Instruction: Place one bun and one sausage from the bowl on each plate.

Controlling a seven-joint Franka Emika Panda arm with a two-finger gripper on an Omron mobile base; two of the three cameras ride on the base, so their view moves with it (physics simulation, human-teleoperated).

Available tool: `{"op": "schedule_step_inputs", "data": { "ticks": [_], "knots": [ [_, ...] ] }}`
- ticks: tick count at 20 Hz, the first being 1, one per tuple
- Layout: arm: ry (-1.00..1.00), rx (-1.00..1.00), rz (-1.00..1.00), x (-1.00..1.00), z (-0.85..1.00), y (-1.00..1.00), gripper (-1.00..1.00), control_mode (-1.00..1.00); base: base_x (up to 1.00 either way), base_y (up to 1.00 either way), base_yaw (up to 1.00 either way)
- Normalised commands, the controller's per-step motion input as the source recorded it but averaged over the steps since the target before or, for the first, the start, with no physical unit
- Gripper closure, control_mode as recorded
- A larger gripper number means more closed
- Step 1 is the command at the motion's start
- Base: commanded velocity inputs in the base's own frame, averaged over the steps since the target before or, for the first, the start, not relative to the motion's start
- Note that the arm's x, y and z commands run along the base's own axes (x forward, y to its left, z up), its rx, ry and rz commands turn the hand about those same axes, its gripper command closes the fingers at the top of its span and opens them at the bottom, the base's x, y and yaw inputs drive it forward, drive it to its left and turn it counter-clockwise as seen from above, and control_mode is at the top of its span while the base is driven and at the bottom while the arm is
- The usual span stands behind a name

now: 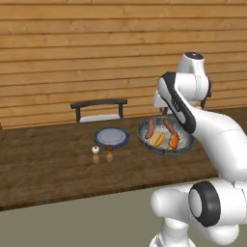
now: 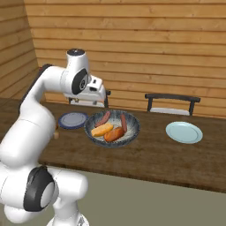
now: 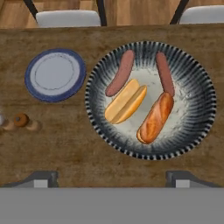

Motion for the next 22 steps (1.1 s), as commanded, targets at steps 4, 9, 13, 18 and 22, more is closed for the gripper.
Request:
{"op": "schedule_step_inputs", "data": {
  "ticks": [4, 9, 13, 18, 22],
  "knots": [
    [0.0, 0.07, -0.06, 0.15, -0.63, -0.27, -1.0, -1.0, 0.0, 0.0, 0.0],
    [0.02, 0.07, -0.05, 0.24, -0.52, -0.06, -1.0, -1.0, 0.0, 0.0, 0.0],
    [0.0, 0.06, -0.09, 0.22, -0.54, 0.0, -1.0, -1.0, 0.0, 0.0, 0.0],
    [0.01, 0.12, -0.08, 0.29, -0.44, 0.0, -1.0, -1.0, 0.0, 0.0, 0.0],
    [0.0, 0.11, -0.06, 0.34, -0.57, 0.07, -1.0, -1.0, 0.0, 0.0, 0.0]
  ]
}}
